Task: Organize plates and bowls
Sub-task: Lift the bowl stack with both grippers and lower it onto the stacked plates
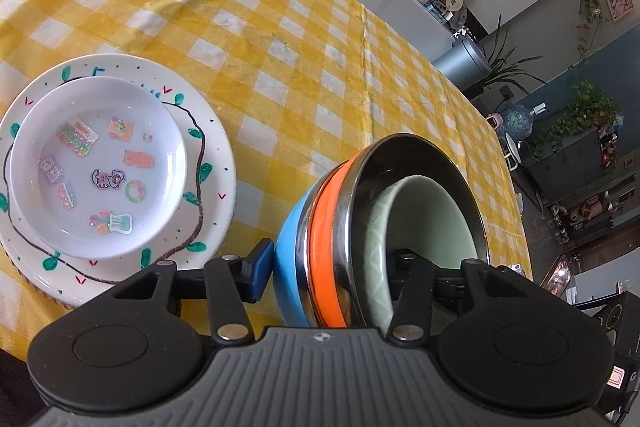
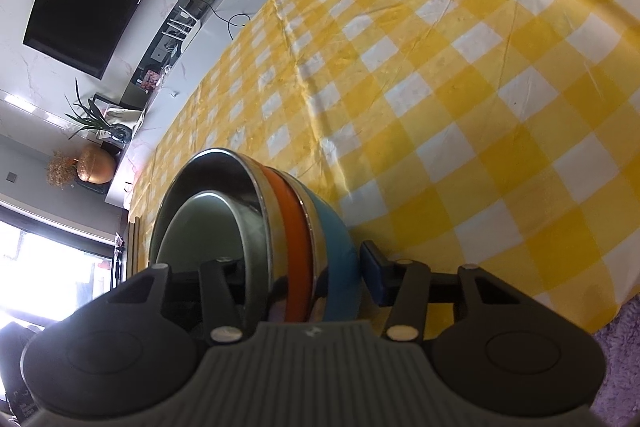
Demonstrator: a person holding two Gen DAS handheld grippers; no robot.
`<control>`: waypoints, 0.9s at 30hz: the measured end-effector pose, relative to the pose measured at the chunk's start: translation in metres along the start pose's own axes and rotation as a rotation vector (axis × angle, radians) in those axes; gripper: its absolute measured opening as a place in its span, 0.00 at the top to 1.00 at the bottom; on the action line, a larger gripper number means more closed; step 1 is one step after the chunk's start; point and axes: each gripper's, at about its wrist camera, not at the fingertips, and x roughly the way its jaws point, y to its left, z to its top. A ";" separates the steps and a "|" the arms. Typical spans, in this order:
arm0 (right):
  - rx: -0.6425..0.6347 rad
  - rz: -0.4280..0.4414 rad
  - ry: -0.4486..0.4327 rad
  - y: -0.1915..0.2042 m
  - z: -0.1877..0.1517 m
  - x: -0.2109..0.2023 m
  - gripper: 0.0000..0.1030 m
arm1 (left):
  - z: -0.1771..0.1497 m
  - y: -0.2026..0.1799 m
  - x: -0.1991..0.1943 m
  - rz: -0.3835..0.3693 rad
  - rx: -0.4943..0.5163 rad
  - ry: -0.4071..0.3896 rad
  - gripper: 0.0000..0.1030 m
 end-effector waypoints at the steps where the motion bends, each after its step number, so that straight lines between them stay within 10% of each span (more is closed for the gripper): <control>1: 0.002 0.000 0.000 0.000 0.000 0.000 0.53 | 0.000 0.000 0.000 0.001 0.001 -0.002 0.47; 27: 0.022 0.039 -0.067 0.004 0.004 -0.043 0.54 | -0.005 -0.042 -0.031 -0.008 0.092 -0.050 0.47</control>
